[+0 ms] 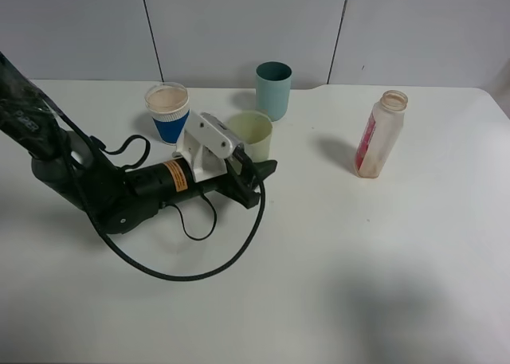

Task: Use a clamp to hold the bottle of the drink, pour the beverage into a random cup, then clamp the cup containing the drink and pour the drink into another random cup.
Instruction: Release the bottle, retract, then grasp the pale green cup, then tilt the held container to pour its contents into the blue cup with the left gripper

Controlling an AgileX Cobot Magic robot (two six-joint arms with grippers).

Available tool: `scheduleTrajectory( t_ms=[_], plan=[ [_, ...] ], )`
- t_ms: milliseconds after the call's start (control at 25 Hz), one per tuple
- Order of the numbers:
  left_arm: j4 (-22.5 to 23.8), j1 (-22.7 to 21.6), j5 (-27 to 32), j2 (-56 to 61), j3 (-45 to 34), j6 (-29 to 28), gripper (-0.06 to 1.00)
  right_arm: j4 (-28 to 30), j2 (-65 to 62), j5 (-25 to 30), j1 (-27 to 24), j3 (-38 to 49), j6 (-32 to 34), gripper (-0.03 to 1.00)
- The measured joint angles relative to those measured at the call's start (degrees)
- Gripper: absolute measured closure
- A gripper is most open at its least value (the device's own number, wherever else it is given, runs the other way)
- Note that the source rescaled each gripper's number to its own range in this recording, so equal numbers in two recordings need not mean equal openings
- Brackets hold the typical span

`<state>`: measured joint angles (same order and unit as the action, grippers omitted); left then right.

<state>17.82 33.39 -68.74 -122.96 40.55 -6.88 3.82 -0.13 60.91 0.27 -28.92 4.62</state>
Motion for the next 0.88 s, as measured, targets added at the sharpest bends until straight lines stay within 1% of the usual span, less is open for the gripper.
scheduleTrajectory(
  t_ms=[120, 240, 520, 720, 880],
  plan=[
    [1.7, -3.1, 1.0, 1.8, -0.5, -0.2, 0.94, 0.0, 0.0, 0.0, 0.0, 0.0, 0.0, 0.37],
    [2.6, -5.8, 1.4, 3.7, -2.7, -0.3, 0.94, 0.0, 0.0, 0.0, 0.0, 0.0, 0.0, 0.37],
    [2.8, -12.5, 1.6, 8.6, -8.8, -0.3, 0.94, 0.0, 0.0, 0.0, 0.0, 0.0, 0.0, 0.37],
    [4.3, -19.4, 1.7, 10.3, -10.1, -0.2, 0.94, 0.0, 0.0, 0.0, 0.0, 0.0, 0.0, 0.37],
    [5.2, -25.4, 2.9, 10.3, -10.1, -0.2, 0.94, 0.0, 0.0, 0.0, 0.0, 0.0, 0.0, 0.37]
  ],
)
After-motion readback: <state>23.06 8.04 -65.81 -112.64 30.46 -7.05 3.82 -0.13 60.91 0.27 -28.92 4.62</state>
